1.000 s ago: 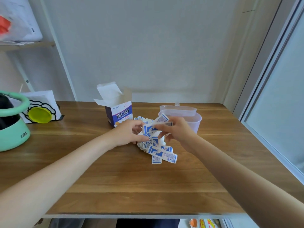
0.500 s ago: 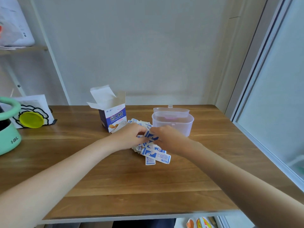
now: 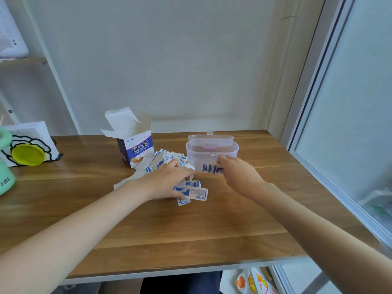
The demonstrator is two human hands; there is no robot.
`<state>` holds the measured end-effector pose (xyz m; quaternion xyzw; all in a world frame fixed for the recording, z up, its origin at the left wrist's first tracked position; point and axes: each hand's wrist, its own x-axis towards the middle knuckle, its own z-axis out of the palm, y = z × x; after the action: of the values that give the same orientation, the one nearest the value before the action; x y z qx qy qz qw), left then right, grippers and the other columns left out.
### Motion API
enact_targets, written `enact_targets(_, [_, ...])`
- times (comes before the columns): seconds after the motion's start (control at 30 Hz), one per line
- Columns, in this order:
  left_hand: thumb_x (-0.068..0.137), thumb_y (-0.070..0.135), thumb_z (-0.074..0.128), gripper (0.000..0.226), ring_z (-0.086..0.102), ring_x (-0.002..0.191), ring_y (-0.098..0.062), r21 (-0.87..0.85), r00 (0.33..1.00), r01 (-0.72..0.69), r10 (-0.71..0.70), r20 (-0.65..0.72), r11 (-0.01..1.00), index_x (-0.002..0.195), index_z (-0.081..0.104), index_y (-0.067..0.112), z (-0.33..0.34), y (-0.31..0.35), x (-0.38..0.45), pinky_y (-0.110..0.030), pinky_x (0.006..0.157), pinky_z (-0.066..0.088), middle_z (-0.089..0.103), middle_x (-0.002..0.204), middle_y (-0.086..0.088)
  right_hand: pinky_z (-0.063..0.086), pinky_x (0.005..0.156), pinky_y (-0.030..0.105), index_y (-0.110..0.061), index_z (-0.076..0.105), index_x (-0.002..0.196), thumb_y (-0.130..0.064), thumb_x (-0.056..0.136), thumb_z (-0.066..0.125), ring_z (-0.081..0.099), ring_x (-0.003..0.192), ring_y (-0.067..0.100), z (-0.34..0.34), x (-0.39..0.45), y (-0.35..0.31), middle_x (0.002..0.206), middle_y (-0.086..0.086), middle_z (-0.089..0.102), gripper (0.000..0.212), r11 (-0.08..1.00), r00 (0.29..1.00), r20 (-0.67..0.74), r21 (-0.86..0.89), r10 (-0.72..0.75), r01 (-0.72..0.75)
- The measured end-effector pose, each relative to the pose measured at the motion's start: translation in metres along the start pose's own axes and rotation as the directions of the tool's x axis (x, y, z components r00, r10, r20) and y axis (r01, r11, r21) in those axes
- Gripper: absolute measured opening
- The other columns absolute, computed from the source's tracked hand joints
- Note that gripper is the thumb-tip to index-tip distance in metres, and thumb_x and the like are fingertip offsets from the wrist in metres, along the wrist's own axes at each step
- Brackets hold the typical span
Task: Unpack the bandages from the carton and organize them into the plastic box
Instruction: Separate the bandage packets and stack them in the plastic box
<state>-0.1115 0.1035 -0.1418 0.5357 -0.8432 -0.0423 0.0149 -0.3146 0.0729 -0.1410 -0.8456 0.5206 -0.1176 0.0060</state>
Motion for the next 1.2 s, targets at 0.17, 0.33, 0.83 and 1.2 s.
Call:
enact_targets(0.17, [0.083,0.046,0.062,0.058,0.033,0.118,-0.014,0.003,0.995,0.033,-0.032,-0.093,0.999,0.133,0.042,0.027,0.002,-0.007,-0.001,-0.025,0.096,0.03,0.048,0.122,0.01,0.042,0.082,0.03,-0.003,0.055,0.113,-0.012,0.095,0.047,0.053,0.102,0.025,-0.029,0.005,-0.029,0.116,0.011,0.053,0.023,0.952,0.986,0.123,0.298,-0.114,0.072])
enact_targets(0.33, [0.084,0.037,0.062,0.044,0.029,0.118,-0.012,-0.04,0.995,0.041,-0.045,-0.091,0.998,0.126,0.05,0.03,0.002,-0.017,-0.011,-0.025,0.098,0.026,0.049,0.127,0.011,0.042,0.086,0.029,-0.007,0.058,0.118,-0.022,0.094,0.05,0.052,0.107,0.024,0.0,0.001,-0.058,0.122,0.01,0.051,0.03,0.976,0.909,0.361,0.126,-0.211,0.176])
enact_targets(0.83, [0.085,0.014,0.064,0.032,0.053,0.068,-0.002,-0.475,0.952,0.155,-0.26,-0.164,0.866,0.113,0.051,0.023,-0.01,-0.023,-0.026,-0.012,0.067,0.041,0.058,0.077,0.01,0.043,0.072,0.028,-0.002,0.055,0.102,-0.008,0.093,0.049,0.056,0.093,0.028,0.006,0.017,-0.039,0.095,0.009,0.06,0.012,0.953,0.996,0.085,0.302,0.005,-0.03])
enact_targets(1.2, [0.087,-0.004,0.05,0.03,0.064,0.089,-0.017,-0.778,0.911,0.184,-0.401,-0.095,0.6,0.106,0.06,0.017,-0.027,0.001,-0.014,-0.024,0.074,0.052,0.066,0.102,-0.007,0.038,0.063,0.024,-0.005,0.051,0.107,-0.018,0.097,0.044,0.049,0.08,0.018,-0.02,0.01,-0.055,0.092,0.005,0.055,0.018,0.933,0.943,0.248,0.334,-0.222,0.132])
